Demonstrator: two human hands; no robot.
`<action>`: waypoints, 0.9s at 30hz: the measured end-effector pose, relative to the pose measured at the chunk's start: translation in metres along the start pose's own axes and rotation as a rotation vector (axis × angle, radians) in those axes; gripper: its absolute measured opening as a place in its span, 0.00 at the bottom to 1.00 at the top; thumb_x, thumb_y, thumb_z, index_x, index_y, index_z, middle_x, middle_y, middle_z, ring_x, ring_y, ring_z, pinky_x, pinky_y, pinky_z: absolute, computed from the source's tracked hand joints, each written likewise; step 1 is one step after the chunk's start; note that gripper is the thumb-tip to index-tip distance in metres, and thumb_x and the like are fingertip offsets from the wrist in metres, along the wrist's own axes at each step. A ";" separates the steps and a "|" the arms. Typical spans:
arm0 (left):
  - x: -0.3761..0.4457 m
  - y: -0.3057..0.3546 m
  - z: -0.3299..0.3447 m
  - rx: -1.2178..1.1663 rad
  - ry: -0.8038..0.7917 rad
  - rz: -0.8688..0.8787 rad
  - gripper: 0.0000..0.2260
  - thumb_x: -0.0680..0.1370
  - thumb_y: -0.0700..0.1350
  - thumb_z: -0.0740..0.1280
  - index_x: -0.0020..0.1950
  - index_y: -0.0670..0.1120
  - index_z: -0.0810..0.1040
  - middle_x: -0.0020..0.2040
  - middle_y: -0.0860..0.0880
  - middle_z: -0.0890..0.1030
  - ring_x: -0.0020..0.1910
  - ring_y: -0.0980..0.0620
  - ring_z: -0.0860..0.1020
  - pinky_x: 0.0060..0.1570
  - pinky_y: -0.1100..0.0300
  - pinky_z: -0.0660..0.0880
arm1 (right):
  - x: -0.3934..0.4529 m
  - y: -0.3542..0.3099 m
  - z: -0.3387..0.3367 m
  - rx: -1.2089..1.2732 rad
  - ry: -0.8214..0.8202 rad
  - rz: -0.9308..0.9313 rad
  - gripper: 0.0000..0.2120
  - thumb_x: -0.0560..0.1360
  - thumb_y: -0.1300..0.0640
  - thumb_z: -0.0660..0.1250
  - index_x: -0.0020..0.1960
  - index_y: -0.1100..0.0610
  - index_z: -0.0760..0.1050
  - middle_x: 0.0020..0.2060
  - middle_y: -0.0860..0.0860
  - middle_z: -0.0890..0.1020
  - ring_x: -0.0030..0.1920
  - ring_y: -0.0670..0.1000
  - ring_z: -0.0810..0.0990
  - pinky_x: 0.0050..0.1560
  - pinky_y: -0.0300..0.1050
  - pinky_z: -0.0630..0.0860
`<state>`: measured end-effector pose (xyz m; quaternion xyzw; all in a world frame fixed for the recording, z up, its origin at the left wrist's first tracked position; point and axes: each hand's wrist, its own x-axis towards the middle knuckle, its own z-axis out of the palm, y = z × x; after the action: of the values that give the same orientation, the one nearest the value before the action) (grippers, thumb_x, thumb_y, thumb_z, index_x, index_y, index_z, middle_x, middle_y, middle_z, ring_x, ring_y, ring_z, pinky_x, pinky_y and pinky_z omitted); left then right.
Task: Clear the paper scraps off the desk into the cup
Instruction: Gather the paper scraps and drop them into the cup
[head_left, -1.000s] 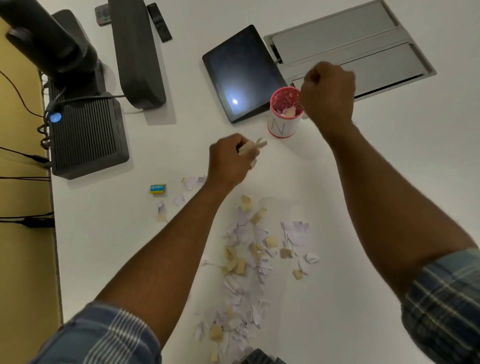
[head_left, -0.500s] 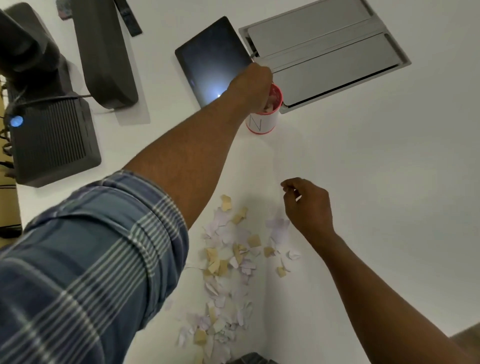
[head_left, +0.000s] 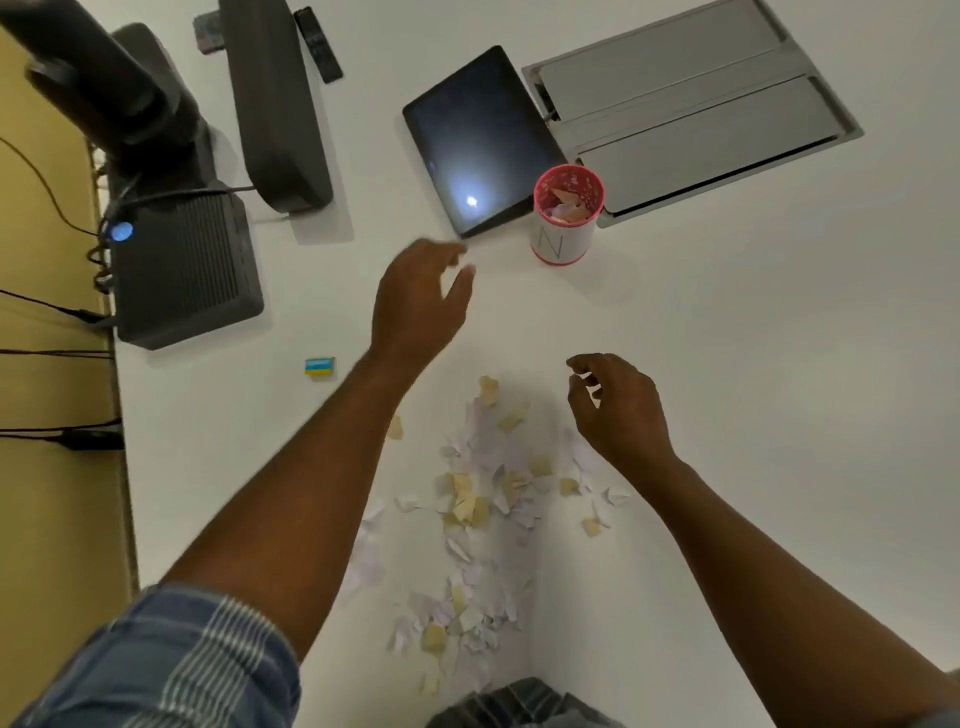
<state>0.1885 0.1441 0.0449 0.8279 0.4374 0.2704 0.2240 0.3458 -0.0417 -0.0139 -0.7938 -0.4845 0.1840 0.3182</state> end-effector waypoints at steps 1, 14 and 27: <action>-0.025 -0.011 -0.005 0.008 0.012 -0.029 0.10 0.76 0.44 0.67 0.54 0.41 0.81 0.47 0.44 0.81 0.46 0.46 0.79 0.48 0.54 0.77 | -0.005 0.000 0.003 -0.023 -0.029 -0.007 0.12 0.76 0.56 0.65 0.59 0.55 0.78 0.52 0.50 0.82 0.49 0.50 0.80 0.50 0.48 0.79; -0.318 -0.112 -0.074 0.391 0.053 -0.509 0.22 0.78 0.54 0.59 0.64 0.40 0.74 0.64 0.40 0.75 0.64 0.41 0.73 0.63 0.48 0.71 | -0.106 0.042 0.014 -0.387 -0.226 0.106 0.35 0.77 0.32 0.47 0.78 0.51 0.50 0.78 0.52 0.54 0.77 0.54 0.55 0.74 0.52 0.57; -0.311 -0.098 -0.050 0.309 -0.146 -0.657 0.46 0.69 0.76 0.47 0.78 0.49 0.44 0.79 0.43 0.45 0.78 0.41 0.48 0.71 0.35 0.52 | -0.117 0.017 0.057 -0.392 -0.399 -0.032 0.36 0.76 0.30 0.40 0.76 0.45 0.31 0.77 0.44 0.37 0.77 0.46 0.36 0.76 0.47 0.44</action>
<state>-0.0496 -0.0608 -0.0551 0.6843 0.6985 0.0553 0.2020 0.2683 -0.1323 -0.0685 -0.7806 -0.5763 0.2345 0.0599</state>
